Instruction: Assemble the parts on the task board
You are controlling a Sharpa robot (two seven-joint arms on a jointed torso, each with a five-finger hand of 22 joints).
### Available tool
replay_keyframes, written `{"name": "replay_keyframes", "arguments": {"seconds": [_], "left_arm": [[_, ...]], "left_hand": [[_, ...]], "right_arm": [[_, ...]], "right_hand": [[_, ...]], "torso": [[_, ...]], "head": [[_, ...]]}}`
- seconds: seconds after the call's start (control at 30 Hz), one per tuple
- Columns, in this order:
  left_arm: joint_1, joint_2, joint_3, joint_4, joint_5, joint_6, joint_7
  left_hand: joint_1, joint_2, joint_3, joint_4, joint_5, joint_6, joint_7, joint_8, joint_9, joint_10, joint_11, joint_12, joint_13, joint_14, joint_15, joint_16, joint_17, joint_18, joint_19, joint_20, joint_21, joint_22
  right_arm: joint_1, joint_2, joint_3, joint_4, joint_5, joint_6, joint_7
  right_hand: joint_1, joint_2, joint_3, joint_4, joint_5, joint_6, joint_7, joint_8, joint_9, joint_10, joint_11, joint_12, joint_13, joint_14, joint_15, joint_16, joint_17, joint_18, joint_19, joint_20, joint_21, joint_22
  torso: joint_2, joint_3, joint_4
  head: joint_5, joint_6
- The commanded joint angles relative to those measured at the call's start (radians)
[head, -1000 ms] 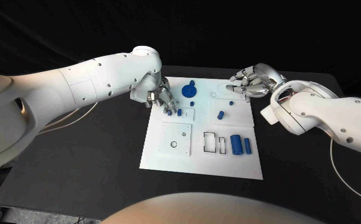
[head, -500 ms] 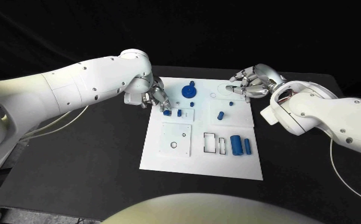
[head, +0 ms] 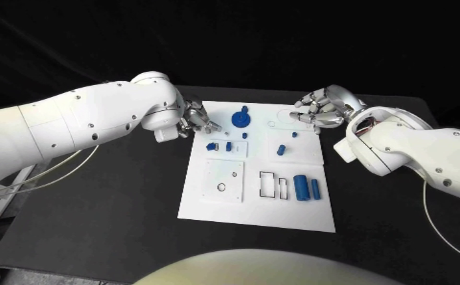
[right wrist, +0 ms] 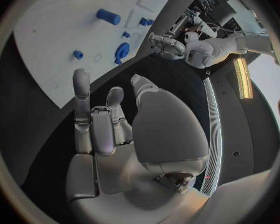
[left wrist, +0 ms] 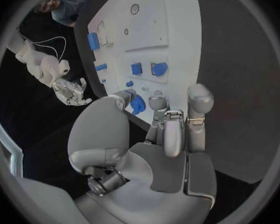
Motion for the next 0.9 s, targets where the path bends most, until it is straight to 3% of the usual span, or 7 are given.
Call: {"name": "replay_keyframes", "arguments": {"seconds": [0.03,0.13,0.43,0.63,0.77,0.83,0.9], "left_arm": [[-0.006,-0.012,0.001,0.026,0.032,-0.078,0.049],[-0.012,-0.026,0.001,0.039,0.016,-0.079,0.049],[-0.026,-0.085,0.001,0.082,0.001,-0.114,0.049],[-0.037,-0.121,0.0,0.112,-0.001,-0.085,0.022],[-0.044,-0.134,0.0,0.119,0.011,-0.047,-0.015],[-0.046,-0.138,-0.001,0.118,0.024,-0.029,-0.03],[-0.05,-0.143,-0.001,0.116,0.045,-0.021,-0.042]], "left_hand": [[0.029,0.003,-0.011,0.0,0.006,-0.005,0.002,-0.002,-0.009,-0.005,0.001,0.0,-0.001,0.104,0.008,0.004,0.263,-0.003,-0.004,0.005,-0.007,-0.001],[0.082,0.012,-0.017,-0.007,0.034,-0.002,0.002,0.001,-0.022,-0.006,0.001,0.002,-0.003,0.104,0.008,0.004,0.263,-0.002,-0.003,0.006,-0.012,-0.002],[0.106,0.011,-0.036,0.001,0.014,-0.004,0.004,0.002,-0.036,-0.014,0.003,-0.003,-0.017,0.104,0.009,0.004,0.263,0.0,-0.006,0.007,-0.027,-0.008],[0.093,0.026,-0.079,0.007,-0.067,0.003,0.003,0.006,-0.061,-0.007,0.003,0.005,-0.017,0.104,0.009,0.004,0.263,0.0,-0.003,0.008,-0.032,-0.008],[0.062,0.043,-0.12,0.009,-0.144,0.006,0.001,0.007,-0.086,0.001,0.001,0.012,-0.016,0.104,0.008,0.004,0.263,0.0,0.002,0.007,-0.034,-0.006],[0.044,0.057,-0.151,0.01,-0.218,0.004,0.001,0.006,-0.102,0.003,0.001,0.014,-0.019,0.104,0.007,0.004,0.263,0.0,0.004,0.007,-0.034,-0.004],[0.039,0.065,-0.162,0.01,-0.232,0.003,0.001,0.006,-0.109,0.004,0.001,0.016,-0.017,0.104,0.008,0.004,0.263,-0.001,0.005,0.007,-0.034,-0.003]], "right_arm": [[-0.002,-0.001,0.0,0.001,-0.009,0.004,0.005],[-0.003,-0.002,0.0,0.002,-0.009,0.004,0.005],[-0.004,-0.004,0.0,0.003,-0.007,0.004,0.004],[-0.004,-0.005,0.0,0.002,-0.007,0.004,0.003],[-0.004,-0.005,0.0,0.001,-0.007,0.004,0.003],[-0.005,-0.005,0.0,0.001,-0.007,0.004,0.003],[-0.005,-0.005,0.0,0.0,-0.007,0.004,0.002]], "right_hand": [[-0.013,0.0,0.008,0.001,0.003,-0.006,0.0,0.005,-0.001,-0.01,0.0,0.001,-0.001,-0.004,-0.001,-0.004,-0.001,0.012,-0.007,-0.001,-0.004,-0.001],[-0.013,0.0,0.008,0.001,0.003,-0.006,0.0,0.005,-0.001,-0.01,0.0,0.001,-0.001,-0.004,-0.001,-0.004,-0.001,0.012,-0.007,-0.001,-0.004,-0.001],[-0.013,0.0,0.008,0.001,0.003,-0.006,0.0,0.005,-0.001,-0.01,0.0,0.001,-0.001,-0.004,-0.001,-0.004,-0.001,0.012,-0.007,-0.001,-0.004,-0.001],[-0.013,0.0,0.008,0.001,0.003,-0.006,0.0,0.005,-0.001,-0.01,0.0,0.001,-0.001,-0.004,-0.001,-0.004,-0.001,0.012,-0.007,-0.001,-0.004,-0.001],[-0.013,0.0,0.008,0.001,0.003,-0.006,0.0,0.005,-0.001,-0.01,0.0,0.001,-0.001,-0.004,-0.001,-0.004,-0.001,0.012,-0.007,-0.001,-0.004,-0.001],[-0.013,0.0,0.008,0.001,0.003,-0.006,0.0,0.005,-0.001,-0.01,0.0,0.001,-0.001,-0.004,-0.001,-0.004,-0.001,0.012,-0.007,-0.001,-0.004,-0.001],[-0.013,0.0,0.008,0.001,0.003,-0.006,0.0,0.005,-0.001,-0.01,0.0,0.001,-0.001,-0.004,-0.001,-0.004,-0.001,0.012,-0.007,-0.001,-0.004,-0.001]], "torso": [[-0.002,-0.0005,0.0006],[-0.001,0.0003,-0.001],[0.0,0.0003,0.0004],[0.0,-0.0006,0.0012],[0.0,-0.0014,0.0013],[0.0,-0.0016,0.0009],[0.0,-0.0013,0.0006]], "head": [[0.002,0.001],[0.003,0.005],[0.001,0.008],[0.001,0.011],[0.003,0.011],[0.004,0.011],[0.004,0.011]]}}
